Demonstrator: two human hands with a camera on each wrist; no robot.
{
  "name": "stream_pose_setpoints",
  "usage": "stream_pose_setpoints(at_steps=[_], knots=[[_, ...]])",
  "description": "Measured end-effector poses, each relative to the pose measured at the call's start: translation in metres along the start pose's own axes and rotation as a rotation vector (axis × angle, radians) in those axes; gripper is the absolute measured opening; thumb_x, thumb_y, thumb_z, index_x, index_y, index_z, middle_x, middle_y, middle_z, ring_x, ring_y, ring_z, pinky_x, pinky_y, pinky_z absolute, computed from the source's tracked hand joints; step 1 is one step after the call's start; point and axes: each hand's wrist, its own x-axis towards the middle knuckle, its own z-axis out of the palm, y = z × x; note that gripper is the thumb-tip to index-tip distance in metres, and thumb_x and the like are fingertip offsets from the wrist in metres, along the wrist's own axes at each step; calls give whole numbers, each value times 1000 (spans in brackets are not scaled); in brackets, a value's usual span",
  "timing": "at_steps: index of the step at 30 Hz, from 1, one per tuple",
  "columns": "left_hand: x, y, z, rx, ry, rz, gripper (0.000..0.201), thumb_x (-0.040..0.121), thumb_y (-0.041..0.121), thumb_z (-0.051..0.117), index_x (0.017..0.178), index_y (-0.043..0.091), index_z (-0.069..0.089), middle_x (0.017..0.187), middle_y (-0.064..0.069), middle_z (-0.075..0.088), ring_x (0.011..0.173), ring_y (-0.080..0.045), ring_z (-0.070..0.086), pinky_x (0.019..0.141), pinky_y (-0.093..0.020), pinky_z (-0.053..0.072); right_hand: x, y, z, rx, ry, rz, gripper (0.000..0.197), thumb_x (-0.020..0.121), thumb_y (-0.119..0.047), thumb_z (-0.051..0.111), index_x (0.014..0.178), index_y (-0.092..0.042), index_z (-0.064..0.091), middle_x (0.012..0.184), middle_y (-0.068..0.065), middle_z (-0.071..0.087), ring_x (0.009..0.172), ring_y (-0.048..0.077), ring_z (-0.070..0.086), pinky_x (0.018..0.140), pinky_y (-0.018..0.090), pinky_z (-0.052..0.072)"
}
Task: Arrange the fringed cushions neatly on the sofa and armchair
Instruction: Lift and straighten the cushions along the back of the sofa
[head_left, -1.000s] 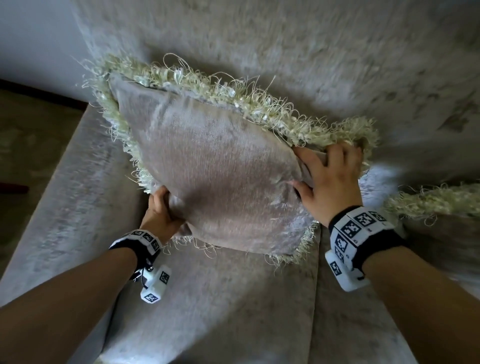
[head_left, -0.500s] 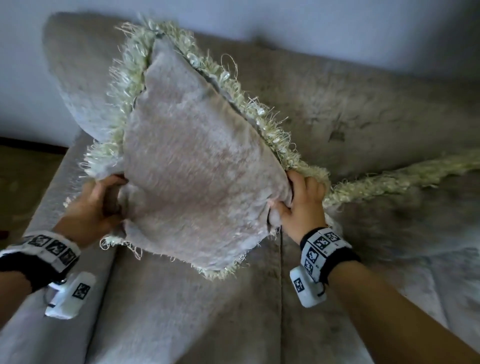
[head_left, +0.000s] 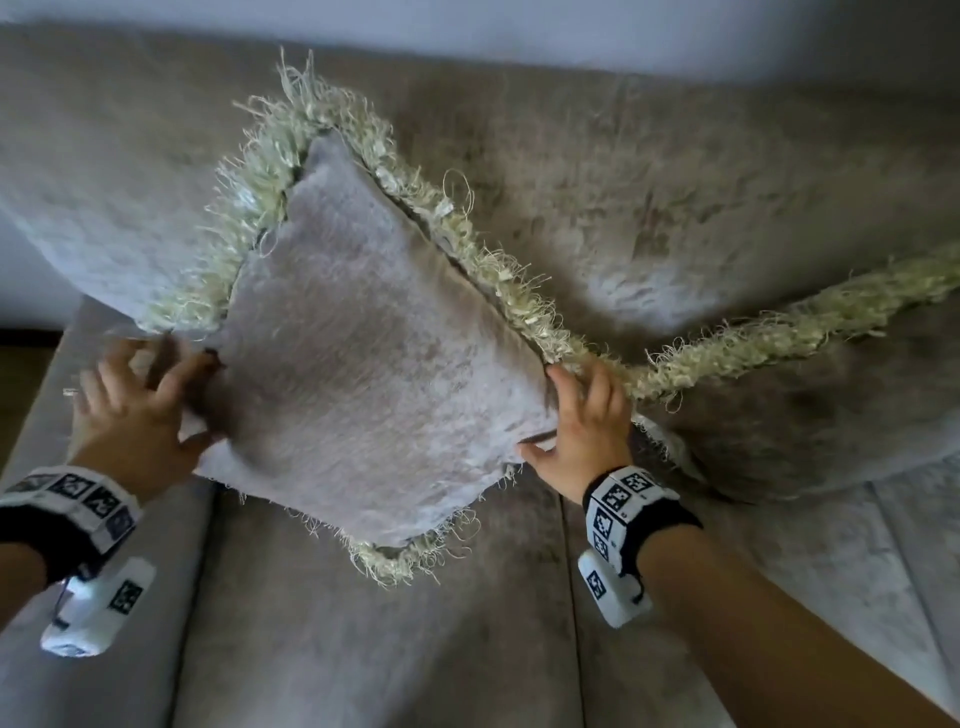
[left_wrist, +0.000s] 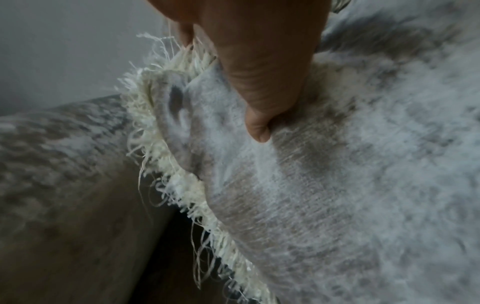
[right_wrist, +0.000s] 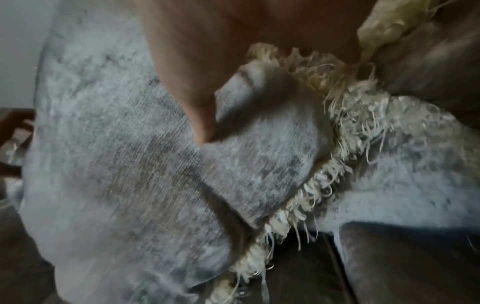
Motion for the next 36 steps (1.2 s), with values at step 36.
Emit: stream_pose_setpoints(at_steps=[36], knots=[[48, 8, -40, -155, -98, 285, 103, 45, -6, 89, 135, 11, 42, 90, -23, 40, 62, -46, 52, 56, -58, 52, 15, -16, -22, 189, 82, -133, 96, 55, -31, 92, 123, -24, 25, 116, 18, 49, 104, 35, 47, 90, 49, 45]])
